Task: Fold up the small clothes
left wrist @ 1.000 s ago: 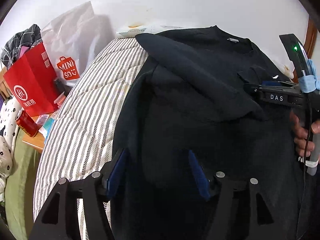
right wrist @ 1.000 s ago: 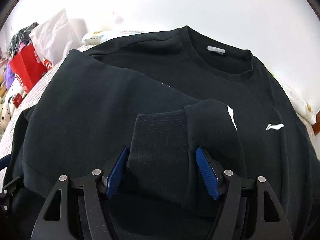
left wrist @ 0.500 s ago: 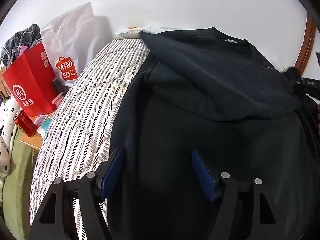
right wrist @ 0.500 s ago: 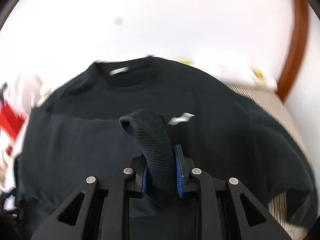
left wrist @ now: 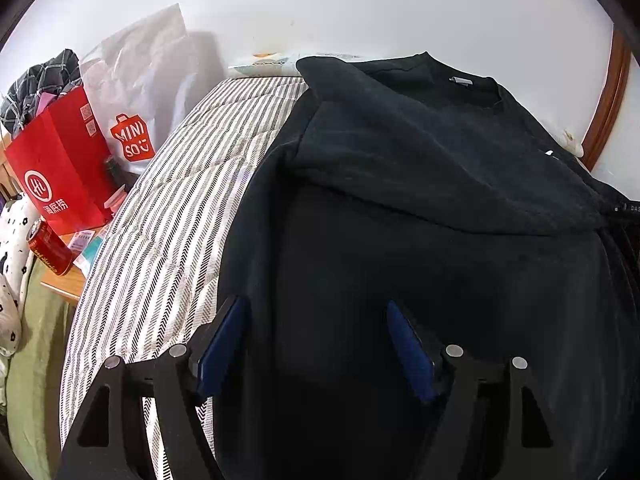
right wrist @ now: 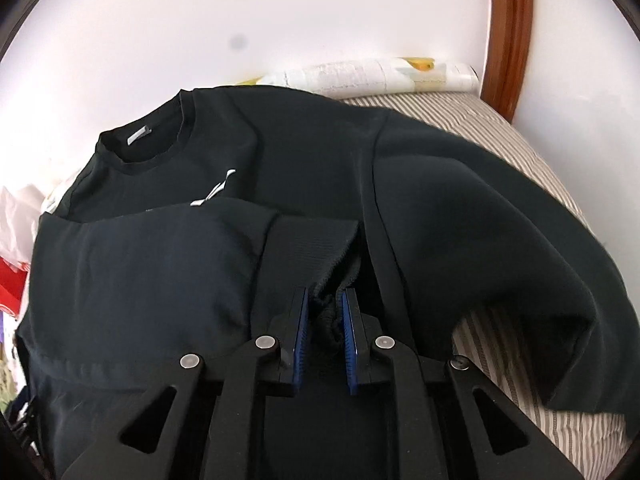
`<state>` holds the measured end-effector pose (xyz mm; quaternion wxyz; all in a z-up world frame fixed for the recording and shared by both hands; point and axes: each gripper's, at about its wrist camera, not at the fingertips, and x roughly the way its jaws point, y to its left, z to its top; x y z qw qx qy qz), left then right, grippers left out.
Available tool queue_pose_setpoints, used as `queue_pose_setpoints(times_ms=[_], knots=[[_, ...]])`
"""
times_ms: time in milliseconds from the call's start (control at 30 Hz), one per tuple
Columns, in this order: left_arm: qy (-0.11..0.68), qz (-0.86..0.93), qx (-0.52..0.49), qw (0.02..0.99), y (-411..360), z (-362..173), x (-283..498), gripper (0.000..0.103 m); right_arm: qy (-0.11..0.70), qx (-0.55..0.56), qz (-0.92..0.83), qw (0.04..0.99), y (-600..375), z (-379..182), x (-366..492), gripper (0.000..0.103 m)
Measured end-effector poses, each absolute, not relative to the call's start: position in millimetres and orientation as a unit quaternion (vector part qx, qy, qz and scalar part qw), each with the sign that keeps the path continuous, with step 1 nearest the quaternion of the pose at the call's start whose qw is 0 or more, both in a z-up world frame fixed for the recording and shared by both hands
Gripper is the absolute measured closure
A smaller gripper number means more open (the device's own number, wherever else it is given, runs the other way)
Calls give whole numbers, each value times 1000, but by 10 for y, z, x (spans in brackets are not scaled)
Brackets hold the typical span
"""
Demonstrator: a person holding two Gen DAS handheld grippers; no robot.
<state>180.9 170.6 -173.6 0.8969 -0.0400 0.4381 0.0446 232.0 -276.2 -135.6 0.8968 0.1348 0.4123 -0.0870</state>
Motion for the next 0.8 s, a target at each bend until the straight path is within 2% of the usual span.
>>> queue_pose_setpoints(times_ms=[100,167,233,400,700,800], knots=[[439,44,-43,896,1724,-1719,1800,31,396,91,-96,909,-2611,-1132,2229,84],[444,48,-43,894,1747,-1695,1809,31,378,63,-86,919,-2455,-945,2258,76],[441,53,-40,895,1776,-1645,1827,31,357,55,-58,931,-2214,-752,2328,58],[434,77,-35,897,1937,-1543,1958,33,344,11,37,938,-1342,-576,2803,57],[436,56,-29,898,2109,-1624,2265,59,354,-48,206,911,357,-602,3812,57],[435,43,-23,899,2109,-1656,2370,60,363,-64,238,899,781,-685,4134,57]])
